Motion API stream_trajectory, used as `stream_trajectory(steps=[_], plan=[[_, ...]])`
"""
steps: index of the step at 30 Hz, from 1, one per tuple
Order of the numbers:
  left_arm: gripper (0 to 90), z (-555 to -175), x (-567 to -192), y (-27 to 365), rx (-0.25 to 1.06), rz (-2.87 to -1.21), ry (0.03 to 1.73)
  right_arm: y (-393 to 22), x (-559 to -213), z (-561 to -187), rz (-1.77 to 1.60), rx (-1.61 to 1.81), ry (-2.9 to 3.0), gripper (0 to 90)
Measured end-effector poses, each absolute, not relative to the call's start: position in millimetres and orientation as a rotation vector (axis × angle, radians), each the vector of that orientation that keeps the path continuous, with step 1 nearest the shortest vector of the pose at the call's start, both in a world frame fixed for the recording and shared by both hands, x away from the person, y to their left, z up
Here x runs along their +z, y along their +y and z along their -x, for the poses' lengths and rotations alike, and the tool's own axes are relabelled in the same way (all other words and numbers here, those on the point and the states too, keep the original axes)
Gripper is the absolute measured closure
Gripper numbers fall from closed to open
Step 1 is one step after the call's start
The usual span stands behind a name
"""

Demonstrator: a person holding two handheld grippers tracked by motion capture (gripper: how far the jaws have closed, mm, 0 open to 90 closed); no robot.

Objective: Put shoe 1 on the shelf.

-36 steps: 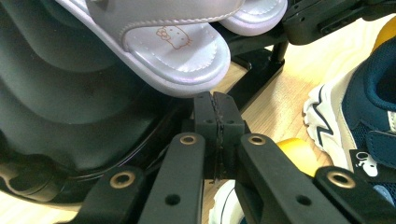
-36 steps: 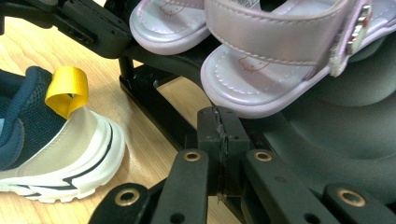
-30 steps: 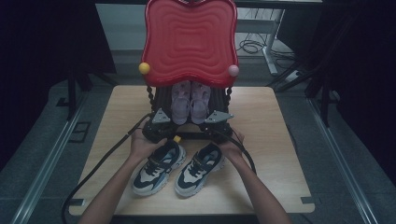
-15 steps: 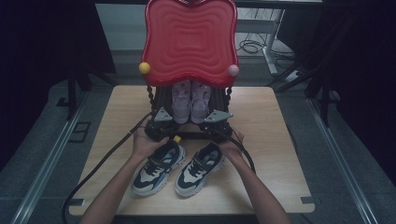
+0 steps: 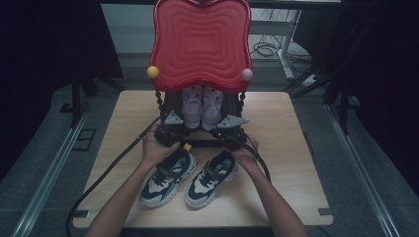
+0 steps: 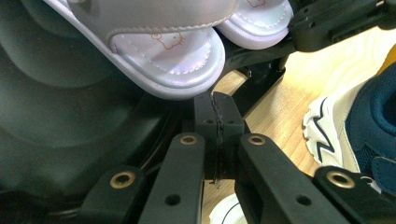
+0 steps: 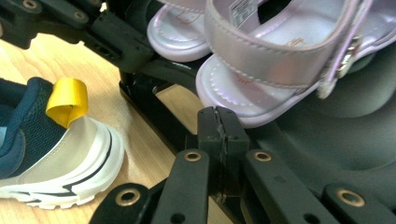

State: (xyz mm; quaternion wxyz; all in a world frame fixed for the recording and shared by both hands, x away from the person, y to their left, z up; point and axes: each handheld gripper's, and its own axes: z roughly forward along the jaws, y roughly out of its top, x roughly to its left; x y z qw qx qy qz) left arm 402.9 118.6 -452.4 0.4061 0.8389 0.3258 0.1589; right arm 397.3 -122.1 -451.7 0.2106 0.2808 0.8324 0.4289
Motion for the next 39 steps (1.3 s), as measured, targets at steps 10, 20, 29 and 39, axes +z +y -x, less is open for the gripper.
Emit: stream_trajectory(steps=[10, 20, 29, 39], plan=[[90.0, -407, -450, 118, 0.371, -2.08, 0.857, -120, -452, -398, -0.77, 1.183, 2.339, 89.0], [90.0, -408, -449, 118, 0.358, -2.08, 0.865, -118, -451, -399, -0.77, 1.198, 2.327, 89.1], [90.0, -409, -450, 118, 0.352, -2.076, 0.867, -115, -452, -399, -0.746, 1.186, 2.365, 89.2], [89.9, -409, -450, 118, 0.346, -2.075, 0.868, -112, -454, -401, -0.757, 1.173, 2.352, 89.2]])
